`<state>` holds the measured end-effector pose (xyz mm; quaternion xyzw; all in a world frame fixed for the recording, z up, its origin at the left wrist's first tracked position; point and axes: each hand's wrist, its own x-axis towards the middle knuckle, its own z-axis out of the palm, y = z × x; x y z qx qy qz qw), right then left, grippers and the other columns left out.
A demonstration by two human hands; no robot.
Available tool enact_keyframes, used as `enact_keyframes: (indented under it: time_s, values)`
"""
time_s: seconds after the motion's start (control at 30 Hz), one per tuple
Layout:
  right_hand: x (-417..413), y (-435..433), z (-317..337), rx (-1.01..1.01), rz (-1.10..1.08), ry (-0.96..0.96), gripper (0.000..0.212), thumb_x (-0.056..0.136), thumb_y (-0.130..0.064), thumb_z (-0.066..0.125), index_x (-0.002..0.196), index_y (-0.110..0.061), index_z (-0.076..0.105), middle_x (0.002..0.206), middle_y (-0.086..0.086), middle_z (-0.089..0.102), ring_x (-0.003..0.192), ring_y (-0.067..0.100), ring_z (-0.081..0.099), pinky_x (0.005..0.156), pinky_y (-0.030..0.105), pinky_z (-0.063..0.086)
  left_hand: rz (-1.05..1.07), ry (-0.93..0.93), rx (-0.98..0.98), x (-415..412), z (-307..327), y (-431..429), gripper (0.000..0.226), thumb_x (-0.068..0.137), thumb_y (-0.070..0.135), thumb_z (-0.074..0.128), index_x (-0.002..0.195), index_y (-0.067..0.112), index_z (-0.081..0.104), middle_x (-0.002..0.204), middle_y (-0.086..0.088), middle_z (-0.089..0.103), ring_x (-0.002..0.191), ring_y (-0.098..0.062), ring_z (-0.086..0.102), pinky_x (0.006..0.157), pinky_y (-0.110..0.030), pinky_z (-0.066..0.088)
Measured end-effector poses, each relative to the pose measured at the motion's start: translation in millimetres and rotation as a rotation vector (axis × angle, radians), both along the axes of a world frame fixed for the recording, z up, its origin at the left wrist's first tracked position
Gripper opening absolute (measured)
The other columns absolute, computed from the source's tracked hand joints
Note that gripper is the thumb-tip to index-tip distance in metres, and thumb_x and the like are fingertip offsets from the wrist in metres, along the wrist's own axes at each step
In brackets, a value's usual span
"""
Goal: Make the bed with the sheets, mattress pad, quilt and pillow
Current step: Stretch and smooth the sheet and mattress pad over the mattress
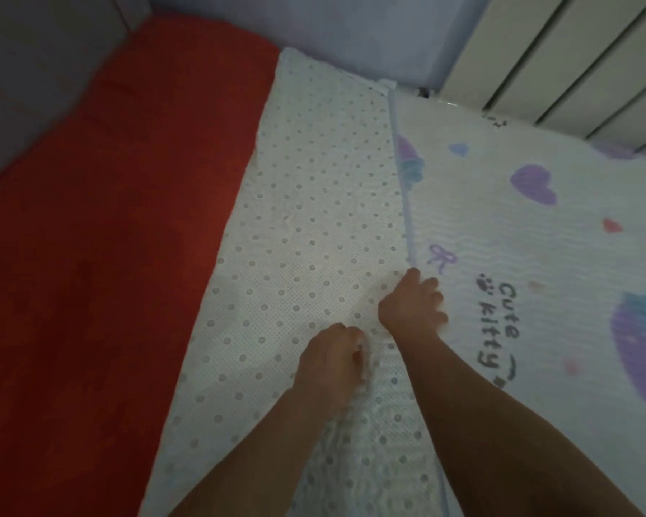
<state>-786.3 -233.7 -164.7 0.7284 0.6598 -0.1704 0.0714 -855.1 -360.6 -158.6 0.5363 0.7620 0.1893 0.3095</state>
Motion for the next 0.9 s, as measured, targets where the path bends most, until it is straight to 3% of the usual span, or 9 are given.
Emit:
enact_keyframes:
  time_s: [0.13,0.23,0.4,0.47,0.53,0.63,0.73,0.83,0.9]
  values:
    - [8,6,-4,-0.045,-0.017,0.095,0.059,0.086,-0.018,0.057,0.135,-0.005,0.026,0.133,0.018,0.039,0.124,0.033,0.041,0.092,0.045,0.044,0.013,0.011,-0.039,27,-6,12,0.020,0.088,0.009,0.046,0.072,0.021,0.044,0.078,0.004,0.047,0.071,-0.011,0.047,0.063,-0.019,0.032]
    - [5,14,5,-0.097,-0.042,0.298,0.048,0.088,-0.013,0.056,0.128,0.001,0.035,0.127,0.018,0.051,0.116,0.034,0.053,0.090,0.038,0.046,0.104,-0.053,-0.111,40,-4,13,0.010,0.085,0.025,0.055,0.079,0.019,0.050,0.084,0.004,0.045,0.077,-0.014,0.045,0.070,-0.022,0.038]
    - [-13,19,31,-0.133,0.011,0.470,0.028,0.082,-0.011,0.057,0.109,-0.004,0.056,0.105,0.009,0.061,0.095,0.026,0.062,0.070,0.027,0.045,0.239,-0.144,-0.281,56,14,10,0.059,0.070,0.061,0.062,0.106,0.018,0.047,0.102,0.002,0.050,0.094,-0.019,0.054,0.084,-0.034,0.048]
    - [-25,21,39,-0.132,0.027,0.522,0.026,0.079,-0.011,0.058,0.104,-0.004,0.059,0.101,0.009,0.064,0.089,0.025,0.063,0.069,0.028,0.049,0.299,-0.150,-0.291,55,21,7,0.057,0.073,0.057,0.063,0.109,0.018,0.044,0.103,0.001,0.052,0.096,-0.020,0.056,0.080,-0.031,0.046]
    - [-39,18,48,-0.121,0.031,0.564,0.027,0.076,-0.012,0.059,0.102,-0.003,0.060,0.100,0.012,0.065,0.087,0.027,0.065,0.071,0.033,0.055,0.338,-0.113,-0.278,42,24,-3,0.039,0.080,0.039,0.061,0.107,0.016,0.046,0.104,-0.001,0.057,0.097,-0.022,0.059,0.080,-0.031,0.046]
    - [-56,10,58,-0.095,0.038,0.566,0.030,0.075,-0.009,0.060,0.104,-0.002,0.059,0.100,0.015,0.064,0.087,0.031,0.066,0.074,0.041,0.058,0.364,-0.105,-0.195,18,25,-25,0.010,0.084,0.021,0.055,0.081,0.017,0.047,0.085,0.002,0.056,0.081,-0.017,0.058,0.073,-0.026,0.046]
    - [-77,-5,67,-0.059,0.053,0.545,0.031,0.073,-0.007,0.060,0.104,-0.002,0.058,0.101,0.015,0.064,0.088,0.032,0.066,0.074,0.044,0.058,0.371,-0.126,-0.131,-7,29,-48,0.024,0.083,0.014,0.056,0.066,0.019,0.040,0.073,0.004,0.053,0.072,-0.015,0.058,0.064,-0.024,0.045]
    - [-108,-35,78,-0.001,0.069,0.518,0.032,0.071,-0.008,0.061,0.102,-0.003,0.059,0.102,0.015,0.064,0.091,0.033,0.065,0.077,0.047,0.058,0.368,-0.137,-0.037,-37,37,-76,0.001,0.084,0.011,0.056,0.083,0.011,0.056,0.088,-0.004,0.063,0.084,-0.020,0.063,0.066,-0.023,0.043]
    - [-130,-54,86,0.047,0.094,0.503,0.030,0.070,-0.009,0.061,0.099,-0.001,0.059,0.101,0.017,0.063,0.092,0.035,0.064,0.078,0.048,0.057,0.350,-0.111,-0.016,-58,41,-95,0.012,0.086,0.012,0.054,0.096,0.008,0.058,0.098,-0.006,0.064,0.093,-0.023,0.063,0.069,-0.024,0.041]
